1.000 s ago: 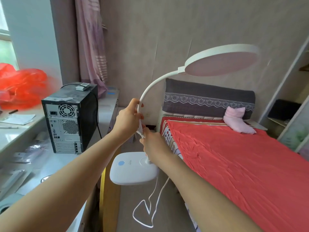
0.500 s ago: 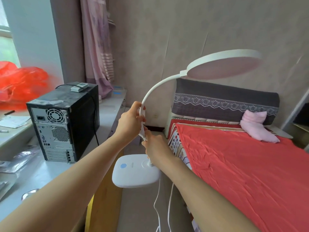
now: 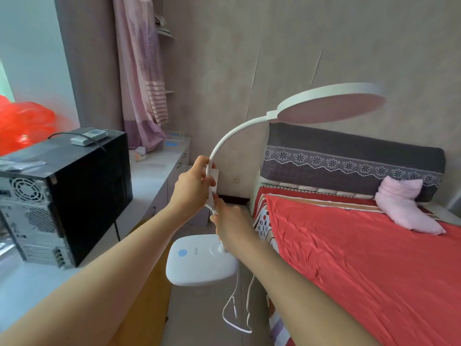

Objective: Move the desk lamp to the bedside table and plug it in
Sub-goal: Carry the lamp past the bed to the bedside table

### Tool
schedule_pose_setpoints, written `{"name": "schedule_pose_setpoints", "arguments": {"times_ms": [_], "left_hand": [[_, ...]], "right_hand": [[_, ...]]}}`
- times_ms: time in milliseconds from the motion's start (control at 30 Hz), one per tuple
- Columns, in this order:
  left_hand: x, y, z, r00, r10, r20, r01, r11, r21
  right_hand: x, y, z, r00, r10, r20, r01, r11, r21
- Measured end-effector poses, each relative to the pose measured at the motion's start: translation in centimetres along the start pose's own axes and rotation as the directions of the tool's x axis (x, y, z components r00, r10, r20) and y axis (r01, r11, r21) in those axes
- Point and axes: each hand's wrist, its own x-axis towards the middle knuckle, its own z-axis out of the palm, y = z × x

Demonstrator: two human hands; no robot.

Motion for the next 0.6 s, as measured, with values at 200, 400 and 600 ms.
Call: {"name": "schedule_pose_setpoints", "arguments": {"times_ms": [200, 400, 600], "left_hand": [[4.8, -0.1, 4.0, 1.000, 0.010, 0.011, -0.011, 1.000, 0.020], [10.1, -0.4, 7.4, 0.999, 0.026, 0.033, -0.025, 0.999, -0.023], [17.0, -0.6, 9.7, 0.999, 0.038, 0.023, -0.037, 0.998, -0.044]], "right_hand": [[3.9, 4.8, 0.3, 0.999, 0.007, -0.032, -0.007, 1.000, 0.004], [8.7, 9.2, 1.0, 0.999, 0.047, -0.027, -0.045, 0.998, 0.050], [15.2, 12.9, 1.3, 0.998, 0.053, -0.029, -0.051, 0.996, 0.078]]}}
